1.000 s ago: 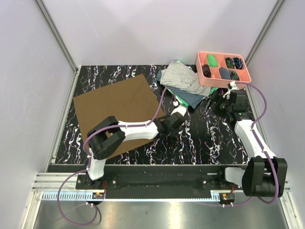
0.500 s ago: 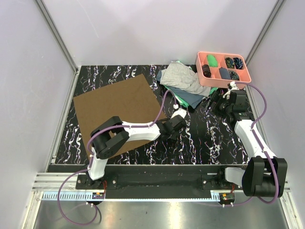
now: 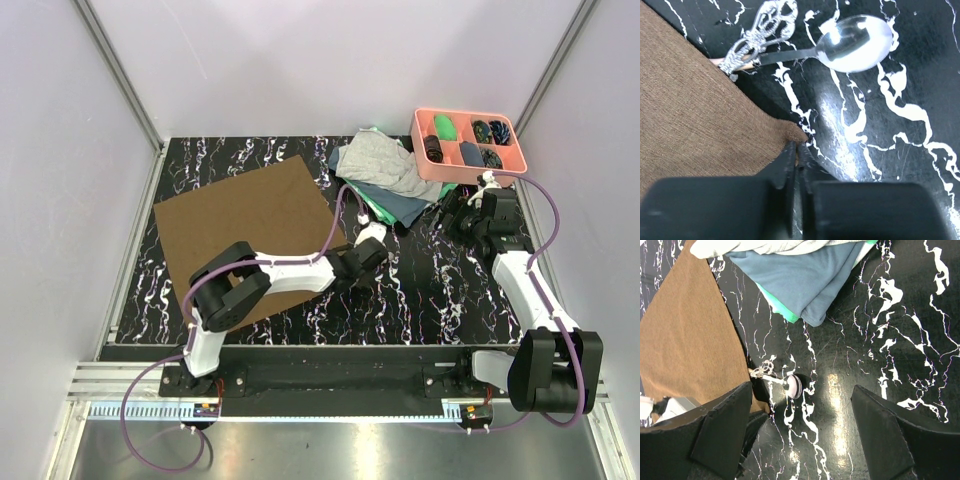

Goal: Fold the napkin, place the utensils inside, and roll it up
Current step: Fold the napkin

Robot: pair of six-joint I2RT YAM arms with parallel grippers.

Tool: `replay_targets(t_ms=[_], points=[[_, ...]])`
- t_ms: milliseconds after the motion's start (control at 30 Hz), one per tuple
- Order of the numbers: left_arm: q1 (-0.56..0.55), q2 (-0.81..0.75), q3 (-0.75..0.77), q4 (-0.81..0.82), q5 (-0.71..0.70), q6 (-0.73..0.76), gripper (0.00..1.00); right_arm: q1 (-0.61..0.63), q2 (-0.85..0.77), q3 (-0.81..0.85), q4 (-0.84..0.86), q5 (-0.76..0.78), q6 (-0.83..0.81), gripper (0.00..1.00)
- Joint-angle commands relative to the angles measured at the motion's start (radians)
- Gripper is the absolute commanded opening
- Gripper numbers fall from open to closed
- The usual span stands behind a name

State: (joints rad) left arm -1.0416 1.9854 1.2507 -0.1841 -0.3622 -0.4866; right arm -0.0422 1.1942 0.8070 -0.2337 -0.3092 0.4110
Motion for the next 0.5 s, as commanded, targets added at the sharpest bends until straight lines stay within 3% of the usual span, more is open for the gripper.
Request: replay_targets(t_ms=[0, 233, 467], points=[[0.037, 0.030, -0.016, 0.011, 0.066, -0.035, 0.00, -0.004, -0.024, -0.003, 0.002, -0.027, -0.024, 0.89], [0.055, -0.089, -0.054, 0.061, 0.091, -0.013, 0.00, -0.004, -0.015, -0.003, 0.004, -0.025, -0.024, 0.89], [0.164, -0.287, -0.129, 0.115, 0.149, -0.037, 0.00, -0.004, -0.013, -0.006, 0.004, -0.021, -0.029, 0.89]])
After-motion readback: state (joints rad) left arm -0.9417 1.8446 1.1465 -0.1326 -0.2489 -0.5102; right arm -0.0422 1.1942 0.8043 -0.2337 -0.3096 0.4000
